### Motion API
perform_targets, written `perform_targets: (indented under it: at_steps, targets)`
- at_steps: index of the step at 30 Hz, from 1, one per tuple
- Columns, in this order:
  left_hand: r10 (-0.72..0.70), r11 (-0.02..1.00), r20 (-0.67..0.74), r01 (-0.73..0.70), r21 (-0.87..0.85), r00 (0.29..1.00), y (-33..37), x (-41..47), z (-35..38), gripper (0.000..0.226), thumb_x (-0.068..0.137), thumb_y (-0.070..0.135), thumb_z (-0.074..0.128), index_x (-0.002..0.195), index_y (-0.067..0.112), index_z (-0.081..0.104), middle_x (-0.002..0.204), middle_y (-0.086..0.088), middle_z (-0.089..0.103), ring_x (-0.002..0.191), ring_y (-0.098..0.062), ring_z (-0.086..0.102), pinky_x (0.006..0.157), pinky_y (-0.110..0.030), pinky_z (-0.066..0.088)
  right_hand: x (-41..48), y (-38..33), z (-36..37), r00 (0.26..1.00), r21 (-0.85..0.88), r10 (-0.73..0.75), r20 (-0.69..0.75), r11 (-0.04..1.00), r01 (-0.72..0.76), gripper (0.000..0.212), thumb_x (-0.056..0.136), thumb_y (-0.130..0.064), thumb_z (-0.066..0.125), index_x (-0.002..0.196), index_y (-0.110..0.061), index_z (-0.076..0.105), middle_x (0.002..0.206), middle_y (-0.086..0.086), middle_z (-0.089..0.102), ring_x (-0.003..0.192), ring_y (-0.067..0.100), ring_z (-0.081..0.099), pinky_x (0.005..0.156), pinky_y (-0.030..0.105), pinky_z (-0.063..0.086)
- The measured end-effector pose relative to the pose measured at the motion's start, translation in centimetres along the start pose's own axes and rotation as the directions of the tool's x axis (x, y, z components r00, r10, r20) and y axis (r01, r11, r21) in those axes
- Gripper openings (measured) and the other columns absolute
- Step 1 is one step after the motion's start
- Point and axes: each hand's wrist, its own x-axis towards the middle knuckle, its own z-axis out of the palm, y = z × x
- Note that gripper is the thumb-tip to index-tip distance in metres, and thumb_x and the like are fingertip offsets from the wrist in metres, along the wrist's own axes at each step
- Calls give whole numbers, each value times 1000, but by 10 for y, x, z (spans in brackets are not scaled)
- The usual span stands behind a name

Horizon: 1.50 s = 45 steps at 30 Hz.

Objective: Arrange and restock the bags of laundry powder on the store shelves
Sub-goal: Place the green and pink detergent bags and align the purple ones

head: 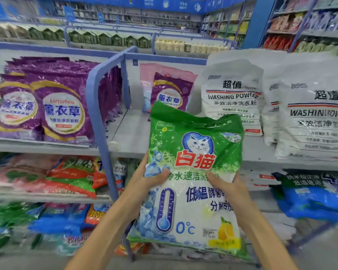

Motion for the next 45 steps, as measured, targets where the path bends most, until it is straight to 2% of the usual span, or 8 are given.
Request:
perform_targets:
  at_steps: [8,11,16,22,28,33,37,45]
  targets:
    - [-54,999,-231,51,-18,971,-20,-102,-34,89,75,37,87,149,44,39,128,16,69,114,-6,67,112,-42,43,-52,27,34,963,4,68,262,997,-71,58,79,-35,83,129,-30,54,109,-14,71,100,6,64,82,31,47]
    - [-33,998,-319,11,-69,947,-22,-135,-59,69,81,27,84,136,47,48,114,21,74,105,-4,71,101,-33,53,-69,29,69,939,-62,95,331,995,-79,96,55,-60,91,138,-29,54,123,-7,72,119,24,65,109,50,45]
    - [-14,995,-444,-32,-96,896,-19,-194,-115,46,89,23,77,117,53,56,112,16,76,101,-8,74,86,-29,58,-99,26,144,873,-67,76,482,997,-50,58,77,-37,82,128,-30,54,109,-14,69,105,14,64,90,34,49]
    - [-3,986,-577,-92,-136,817,-9,-271,-206,64,80,22,79,133,45,53,118,0,76,104,-28,74,94,-49,55,-148,33,261,778,-87,84,623,995,-39,115,56,-67,89,152,-28,39,143,-3,59,134,24,54,114,47,38]
    - [66,988,-662,-140,-59,747,-1,-348,-309,57,83,24,78,134,39,58,126,0,72,116,-26,69,109,-54,45,-201,40,384,681,-67,92,727,996,-63,69,86,-34,79,143,-28,40,113,-19,60,114,14,53,96,30,36]
    - [85,980,-715,-189,-67,694,7,-395,-387,48,91,9,68,134,29,57,116,-5,76,103,-27,75,78,-38,62,-241,47,472,622,-94,108,775,994,-55,41,89,-25,77,119,-35,50,102,-22,65,79,-10,64,62,11,45]
    - [78,969,-759,-228,-94,647,12,-419,-441,45,91,7,67,125,36,59,111,-4,78,98,-27,76,71,-34,62,-262,46,538,570,-105,124,813,992,-66,36,88,-25,77,98,-42,47,98,-26,62,86,-8,57,74,20,43]
    - [52,960,-790,-248,-129,611,22,-427,-568,47,90,9,68,130,33,58,115,-7,76,102,-32,74,82,-45,61,-274,51,675,518,-182,183,836,982,-52,83,64,-50,84,138,-37,49,123,-14,71,118,15,65,111,44,43]
